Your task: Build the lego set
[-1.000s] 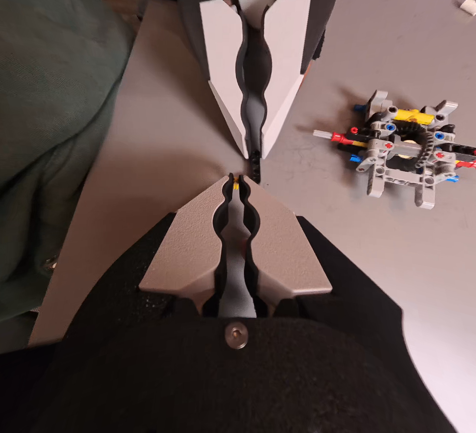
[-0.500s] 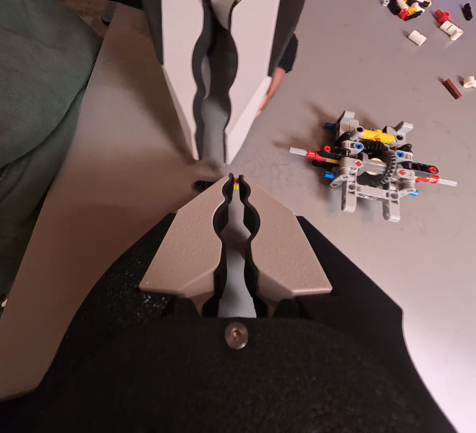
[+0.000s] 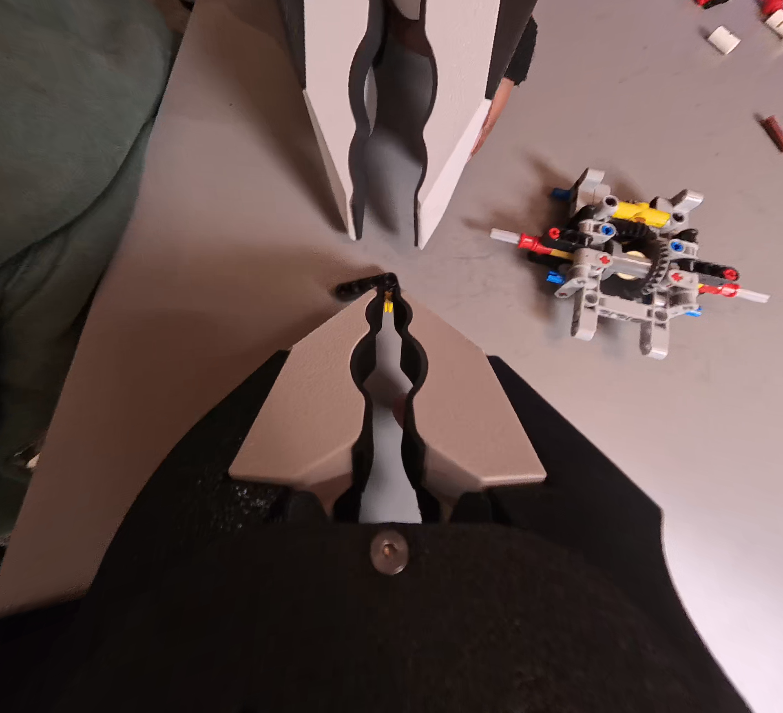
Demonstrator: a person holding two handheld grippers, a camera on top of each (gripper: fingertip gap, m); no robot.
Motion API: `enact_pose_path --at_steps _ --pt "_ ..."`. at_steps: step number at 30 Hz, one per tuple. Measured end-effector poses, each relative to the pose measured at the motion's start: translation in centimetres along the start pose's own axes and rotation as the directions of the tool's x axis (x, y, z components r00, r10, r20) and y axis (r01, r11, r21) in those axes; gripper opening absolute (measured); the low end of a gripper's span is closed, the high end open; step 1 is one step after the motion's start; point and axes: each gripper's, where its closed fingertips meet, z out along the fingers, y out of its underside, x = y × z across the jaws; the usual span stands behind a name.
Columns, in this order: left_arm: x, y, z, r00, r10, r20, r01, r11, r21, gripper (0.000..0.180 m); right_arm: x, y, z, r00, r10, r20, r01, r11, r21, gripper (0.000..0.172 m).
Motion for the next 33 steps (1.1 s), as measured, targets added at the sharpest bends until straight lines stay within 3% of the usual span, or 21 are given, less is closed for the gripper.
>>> enact_pose_path --at_steps 1,4,9,16,20,33 --pt "-0.1 0.0 0.0 1.000 0.003 0.007 -0.003 1.000 -0.002 0.028 0.3 -0.3 0.2 1.000 -0.007 -0.013 0.007 1.000 0.011 0.002" --pt "-0.4 0.1 -0.1 1.000 0.011 0.026 -0.011 1.000 -0.008 0.034 0.8 -1.3 1.1 0.999 -0.025 -0.046 0.027 0.999 0.047 0.002" --pt "0.7 -0.1 0.1 0.999 0.014 -0.032 -0.014 1.000 0.014 0.036 -1.1 -2.5 2.1 0.998 -0.052 0.033 0.049 0.994 0.100 0.002" --pt "2.0 -0.6 1.0 0.996 -0.011 -0.084 0.012 1.000 0.013 0.028 -0.7 -3.6 -1.2 0.998 0.009 0.066 -0.024 0.974 0.224 0.002" --pt "1.9 -0.6 1.2 0.998 0.003 -0.065 -0.003 1.000 0.000 0.011 -0.7 -2.6 -1.6 0.998 0.014 0.065 -0.026 0.983 0.181 0.002" --pt "1.6 -0.5 1.2 0.998 0.001 -0.057 -0.001 1.000 0.003 0.011 -0.9 -1.1 -0.2 0.996 0.034 0.079 -0.041 0.995 0.089 0.002"
